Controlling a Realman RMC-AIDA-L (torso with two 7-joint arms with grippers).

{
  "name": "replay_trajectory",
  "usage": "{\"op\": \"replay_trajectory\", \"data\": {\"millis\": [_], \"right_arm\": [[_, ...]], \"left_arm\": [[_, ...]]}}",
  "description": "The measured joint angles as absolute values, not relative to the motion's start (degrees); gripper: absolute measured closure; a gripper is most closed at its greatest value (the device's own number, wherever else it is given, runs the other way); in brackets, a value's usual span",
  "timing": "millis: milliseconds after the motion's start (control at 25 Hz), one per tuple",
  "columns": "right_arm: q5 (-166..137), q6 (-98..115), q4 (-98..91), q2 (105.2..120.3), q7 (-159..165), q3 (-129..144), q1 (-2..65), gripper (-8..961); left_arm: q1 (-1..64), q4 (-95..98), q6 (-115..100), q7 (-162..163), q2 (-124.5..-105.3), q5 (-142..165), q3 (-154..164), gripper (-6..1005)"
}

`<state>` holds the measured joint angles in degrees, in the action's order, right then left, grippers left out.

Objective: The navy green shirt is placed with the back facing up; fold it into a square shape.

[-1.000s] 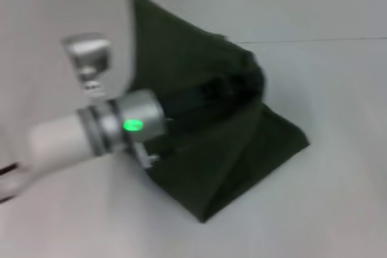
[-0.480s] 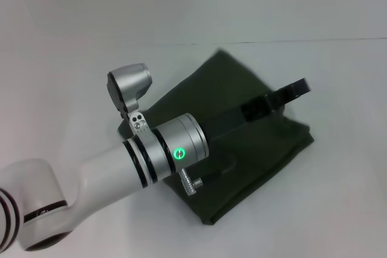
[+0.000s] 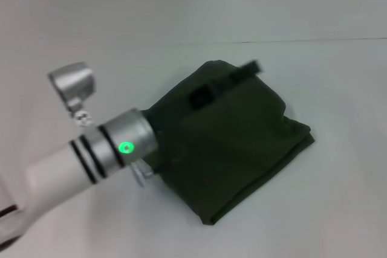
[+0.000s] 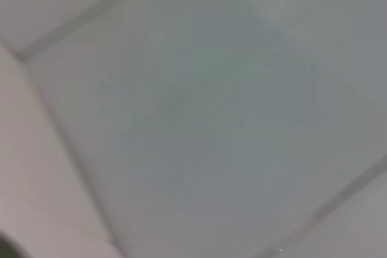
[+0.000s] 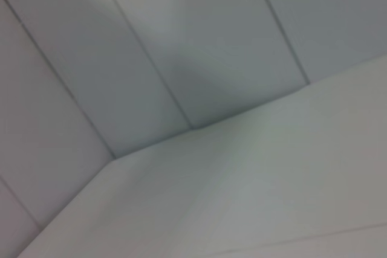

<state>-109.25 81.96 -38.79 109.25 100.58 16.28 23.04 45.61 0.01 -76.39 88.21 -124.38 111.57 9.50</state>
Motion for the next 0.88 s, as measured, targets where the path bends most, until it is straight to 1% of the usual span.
{"op": "replay_trajectory", "data": {"millis": [80,200,320,600,760,880], "right_arm": [[-110.0,82.6,-38.8,109.1,102.6,17.6,23.6,43],[-110.3,83.4,-38.7,109.01,105.3,20.2,24.3,43],[-110.4,84.1,-38.3,109.31,107.6,21.3,24.9,43],[-110.5,83.4,-37.8,111.06,110.1,21.5,25.9,43],[-110.7,81.9,-36.5,111.31,111.0,22.0,26.5,44],[-110.7,81.1,-36.3,111.65,111.9,22.3,26.6,44]], "left_arm": [[43.8,3.9,-75.1,91.2,-124.24,111.6,9.3,251],[41.4,9.4,-74.3,95.0,-124.06,111.9,9.6,140],[39.2,14.6,-74.8,98.0,-123.96,112.0,10.1,30],[33.8,26.2,-74.0,105.4,-123.31,112.7,15.6,31],[31.2,31.6,-73.3,110.8,-122.75,115.2,18.6,32],[30.8,33.4,-72.4,114.1,-122.69,119.2,18.9,32]]}}
